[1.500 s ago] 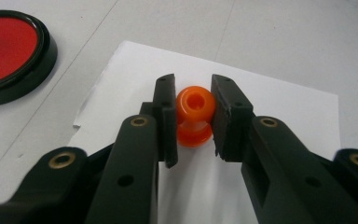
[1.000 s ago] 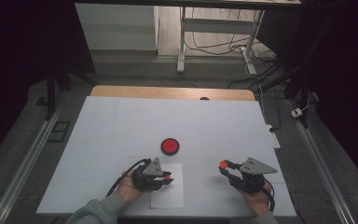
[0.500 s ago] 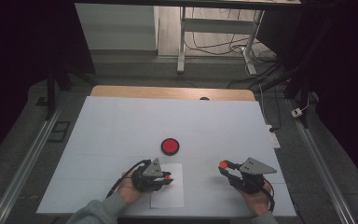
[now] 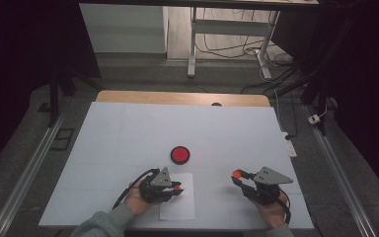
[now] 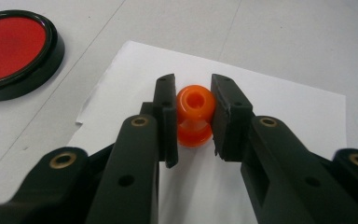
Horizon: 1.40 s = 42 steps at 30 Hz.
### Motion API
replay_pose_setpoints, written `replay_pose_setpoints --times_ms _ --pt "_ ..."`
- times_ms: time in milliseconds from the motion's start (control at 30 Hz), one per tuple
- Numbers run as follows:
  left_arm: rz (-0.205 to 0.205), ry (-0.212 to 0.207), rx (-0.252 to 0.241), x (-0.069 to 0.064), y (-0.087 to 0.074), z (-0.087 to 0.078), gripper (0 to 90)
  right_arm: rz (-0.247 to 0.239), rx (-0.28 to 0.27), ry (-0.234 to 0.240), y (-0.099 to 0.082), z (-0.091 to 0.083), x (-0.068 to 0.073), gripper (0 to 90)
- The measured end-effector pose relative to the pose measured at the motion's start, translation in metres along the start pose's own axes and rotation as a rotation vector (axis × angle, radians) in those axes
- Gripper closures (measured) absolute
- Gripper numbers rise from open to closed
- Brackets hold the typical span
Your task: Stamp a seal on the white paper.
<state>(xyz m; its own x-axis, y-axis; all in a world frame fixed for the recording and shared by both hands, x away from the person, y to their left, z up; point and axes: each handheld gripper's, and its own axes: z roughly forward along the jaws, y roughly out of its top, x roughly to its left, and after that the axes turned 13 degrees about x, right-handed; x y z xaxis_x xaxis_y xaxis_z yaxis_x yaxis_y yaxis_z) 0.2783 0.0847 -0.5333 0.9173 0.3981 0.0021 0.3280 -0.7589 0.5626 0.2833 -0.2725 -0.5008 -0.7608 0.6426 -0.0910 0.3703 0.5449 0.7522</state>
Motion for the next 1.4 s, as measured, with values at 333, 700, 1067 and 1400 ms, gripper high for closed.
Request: replay_pose_setpoints --times_ms 333,700,1067,1400 --pt "-0.025 -0.016 -0.021 0.001 -0.001 0.001 73.0 0.001 -0.004 -0.006 0.0 -0.001 -0.001 64.7" --pt "-0.102 -0.074 -0.182 0.012 0.002 -0.023 72.9 0.004 -0.007 -0.007 0.0 -0.001 -0.001 64.7" --pt "-0.155 -0.091 -0.217 0.019 0.001 -0.038 72.8 0.002 -0.008 -0.005 0.001 -0.001 -0.001 64.7" --pt "-0.186 -0.101 -0.253 0.024 -0.001 -0.051 72.7 0.001 -0.008 -0.002 0.001 0.0 0.0 64.6"
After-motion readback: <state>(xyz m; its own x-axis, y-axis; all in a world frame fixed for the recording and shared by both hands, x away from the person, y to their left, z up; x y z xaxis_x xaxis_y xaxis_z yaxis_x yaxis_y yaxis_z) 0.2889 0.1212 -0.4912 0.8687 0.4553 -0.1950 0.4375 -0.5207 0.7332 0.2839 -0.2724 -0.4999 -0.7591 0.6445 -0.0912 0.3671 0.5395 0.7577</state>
